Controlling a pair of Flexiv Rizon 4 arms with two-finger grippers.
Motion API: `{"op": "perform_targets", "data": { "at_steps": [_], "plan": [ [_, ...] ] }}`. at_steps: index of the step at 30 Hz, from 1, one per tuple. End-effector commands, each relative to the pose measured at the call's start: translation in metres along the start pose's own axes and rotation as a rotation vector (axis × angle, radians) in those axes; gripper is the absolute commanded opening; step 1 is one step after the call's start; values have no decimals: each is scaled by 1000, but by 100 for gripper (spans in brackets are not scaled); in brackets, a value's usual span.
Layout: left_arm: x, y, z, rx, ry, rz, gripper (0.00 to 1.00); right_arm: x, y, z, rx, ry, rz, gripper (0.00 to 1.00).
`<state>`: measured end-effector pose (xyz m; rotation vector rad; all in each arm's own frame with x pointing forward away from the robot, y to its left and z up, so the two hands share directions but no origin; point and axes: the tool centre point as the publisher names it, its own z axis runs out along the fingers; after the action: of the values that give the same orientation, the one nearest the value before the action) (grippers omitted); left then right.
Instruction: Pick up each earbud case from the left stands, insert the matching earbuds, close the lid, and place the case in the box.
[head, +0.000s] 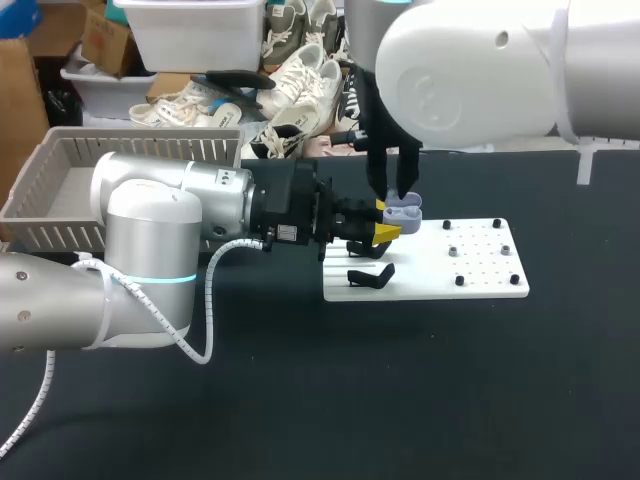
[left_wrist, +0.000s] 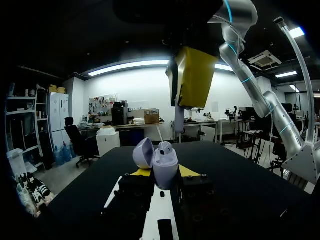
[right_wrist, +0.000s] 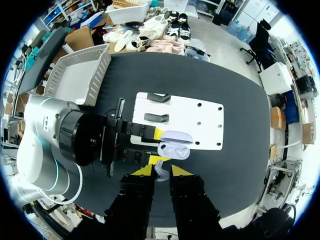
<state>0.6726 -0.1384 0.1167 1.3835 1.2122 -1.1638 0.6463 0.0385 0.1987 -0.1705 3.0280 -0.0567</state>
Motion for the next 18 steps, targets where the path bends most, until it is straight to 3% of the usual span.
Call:
{"op": "perform_targets", "data": {
  "at_steps": [1,18],
  "plan": [
    [0,0,0,-2,-1,1,0,6,-5,3,-11,-18,-7,0],
    [0,0,0,-2,-1,1,0,-5,-4,11,-35,-22,-63,0]
  ]
}}
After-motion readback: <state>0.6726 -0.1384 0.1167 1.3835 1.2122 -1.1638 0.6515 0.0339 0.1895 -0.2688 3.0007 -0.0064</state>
